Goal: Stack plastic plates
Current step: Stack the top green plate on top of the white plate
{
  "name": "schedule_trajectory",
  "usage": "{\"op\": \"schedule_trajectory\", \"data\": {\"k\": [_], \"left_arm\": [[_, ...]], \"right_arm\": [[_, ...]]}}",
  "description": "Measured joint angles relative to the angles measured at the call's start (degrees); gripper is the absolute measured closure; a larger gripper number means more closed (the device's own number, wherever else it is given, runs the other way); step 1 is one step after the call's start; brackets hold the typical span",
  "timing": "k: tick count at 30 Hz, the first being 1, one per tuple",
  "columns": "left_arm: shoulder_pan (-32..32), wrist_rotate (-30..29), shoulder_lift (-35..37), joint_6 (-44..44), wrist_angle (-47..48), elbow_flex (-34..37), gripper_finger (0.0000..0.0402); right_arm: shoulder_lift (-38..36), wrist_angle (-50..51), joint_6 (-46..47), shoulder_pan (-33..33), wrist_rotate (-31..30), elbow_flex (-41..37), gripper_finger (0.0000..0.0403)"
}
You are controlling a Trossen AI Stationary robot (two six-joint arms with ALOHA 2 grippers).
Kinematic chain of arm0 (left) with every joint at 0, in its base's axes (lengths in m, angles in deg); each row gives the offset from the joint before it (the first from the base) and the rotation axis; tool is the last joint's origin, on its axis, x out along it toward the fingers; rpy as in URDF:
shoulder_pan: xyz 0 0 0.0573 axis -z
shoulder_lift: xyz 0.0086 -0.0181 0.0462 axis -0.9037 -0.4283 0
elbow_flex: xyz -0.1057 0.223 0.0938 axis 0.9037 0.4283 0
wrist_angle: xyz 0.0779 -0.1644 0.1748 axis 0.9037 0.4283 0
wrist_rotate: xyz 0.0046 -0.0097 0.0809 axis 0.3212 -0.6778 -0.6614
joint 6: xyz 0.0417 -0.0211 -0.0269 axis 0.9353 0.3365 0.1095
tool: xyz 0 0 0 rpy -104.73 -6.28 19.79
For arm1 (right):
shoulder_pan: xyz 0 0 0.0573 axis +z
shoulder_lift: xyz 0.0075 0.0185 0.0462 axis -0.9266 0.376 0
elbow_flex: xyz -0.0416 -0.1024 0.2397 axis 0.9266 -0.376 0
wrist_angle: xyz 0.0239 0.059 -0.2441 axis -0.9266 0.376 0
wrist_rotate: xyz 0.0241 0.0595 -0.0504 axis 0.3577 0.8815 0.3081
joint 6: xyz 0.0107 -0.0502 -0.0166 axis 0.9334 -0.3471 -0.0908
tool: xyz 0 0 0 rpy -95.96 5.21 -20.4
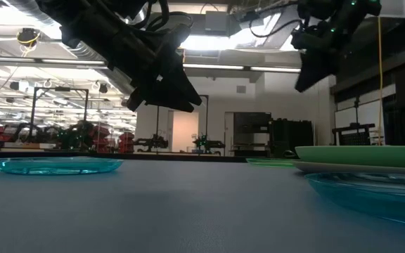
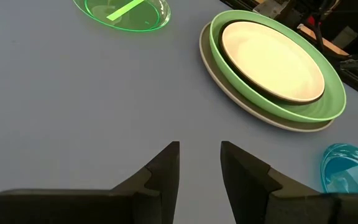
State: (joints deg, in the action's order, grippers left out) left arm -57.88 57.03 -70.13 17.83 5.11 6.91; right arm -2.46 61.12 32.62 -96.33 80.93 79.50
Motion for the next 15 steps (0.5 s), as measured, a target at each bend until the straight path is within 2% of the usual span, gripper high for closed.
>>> {"op": "schedule_trajectory", "data": {"k": [7,15], "left_arm": [[0.0,0.0,0.0,0.0,0.0,0.0,0.0292],[0.0,0.0,0.0,0.0,0.0,0.0,0.0292]], "right_arm": [[3.6,-5.6,0.0,-7.8,1.2,0.0,0.0299],[12.0,-9.5,0.0,-17.4,3.3,0.0,0.0299]]}}
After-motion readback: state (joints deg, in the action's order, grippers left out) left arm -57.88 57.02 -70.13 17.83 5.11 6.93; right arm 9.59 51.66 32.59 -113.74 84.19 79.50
